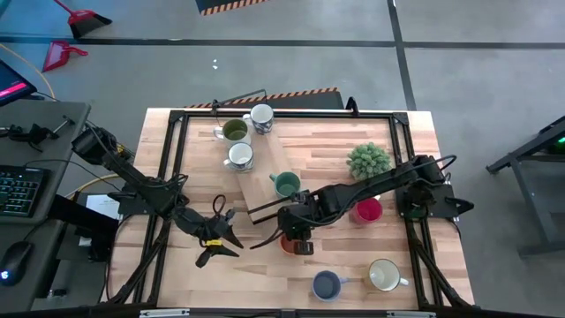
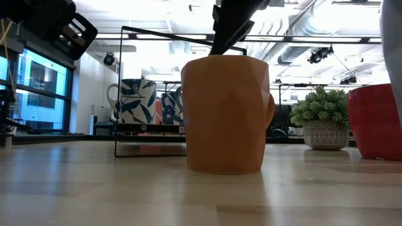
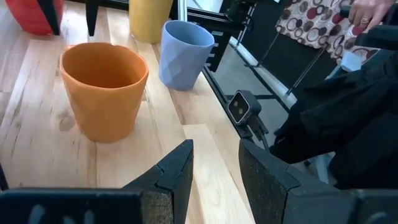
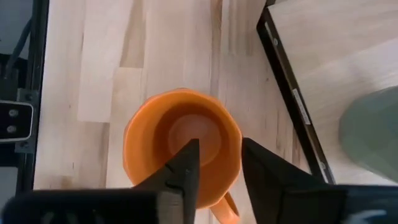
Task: Place coffee mugs
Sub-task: Put the orange mug on the shelf
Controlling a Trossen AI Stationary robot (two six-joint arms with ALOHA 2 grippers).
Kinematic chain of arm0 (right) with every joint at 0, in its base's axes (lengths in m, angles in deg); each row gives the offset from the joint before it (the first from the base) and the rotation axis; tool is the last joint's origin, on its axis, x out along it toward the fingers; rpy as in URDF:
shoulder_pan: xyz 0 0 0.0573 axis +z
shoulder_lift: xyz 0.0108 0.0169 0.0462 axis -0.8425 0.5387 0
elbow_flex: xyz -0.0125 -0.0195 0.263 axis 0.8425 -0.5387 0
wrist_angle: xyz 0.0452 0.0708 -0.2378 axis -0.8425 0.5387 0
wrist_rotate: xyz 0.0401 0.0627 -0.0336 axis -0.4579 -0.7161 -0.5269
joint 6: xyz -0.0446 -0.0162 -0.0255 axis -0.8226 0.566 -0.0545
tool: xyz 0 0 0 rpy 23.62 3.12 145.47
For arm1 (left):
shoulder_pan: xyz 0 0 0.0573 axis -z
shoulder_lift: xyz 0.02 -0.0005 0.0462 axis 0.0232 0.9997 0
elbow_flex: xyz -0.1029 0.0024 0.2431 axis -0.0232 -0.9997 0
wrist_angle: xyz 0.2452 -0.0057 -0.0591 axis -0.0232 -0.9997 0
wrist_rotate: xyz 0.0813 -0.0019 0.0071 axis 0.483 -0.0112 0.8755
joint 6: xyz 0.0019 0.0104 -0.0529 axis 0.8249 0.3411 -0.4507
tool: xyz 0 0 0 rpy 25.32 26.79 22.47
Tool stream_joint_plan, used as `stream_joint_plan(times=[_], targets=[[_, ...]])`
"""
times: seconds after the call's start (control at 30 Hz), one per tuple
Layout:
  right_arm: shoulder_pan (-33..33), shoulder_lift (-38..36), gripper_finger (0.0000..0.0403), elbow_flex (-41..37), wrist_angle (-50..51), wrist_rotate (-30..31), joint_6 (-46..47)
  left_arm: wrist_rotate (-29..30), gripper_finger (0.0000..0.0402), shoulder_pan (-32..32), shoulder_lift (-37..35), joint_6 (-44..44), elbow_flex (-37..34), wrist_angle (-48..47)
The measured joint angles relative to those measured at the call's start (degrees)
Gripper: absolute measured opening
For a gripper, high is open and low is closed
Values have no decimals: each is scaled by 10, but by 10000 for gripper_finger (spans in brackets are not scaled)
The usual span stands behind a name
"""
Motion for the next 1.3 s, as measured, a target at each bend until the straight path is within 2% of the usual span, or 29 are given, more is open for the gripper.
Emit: stream_joint_plan(times=[0.17, 0.37, 0.93, 1.17, 1.3], targets=[[0, 10, 133, 0, 17, 14, 19, 0, 117, 0, 0, 0, 0, -5], [0, 18, 146, 0, 20, 40, 16, -3, 117, 0, 0, 0, 0, -19], [1, 92, 147, -1, 20, 50, 22, -15, 117, 0, 0, -7, 0, -10], [2, 101, 147, -1, 12, 50, 22, -16, 117, 0, 0, -16, 0, -10], [2, 101, 132, -1, 13, 36, 40, -16, 117, 0, 0, -16, 0, -11]])
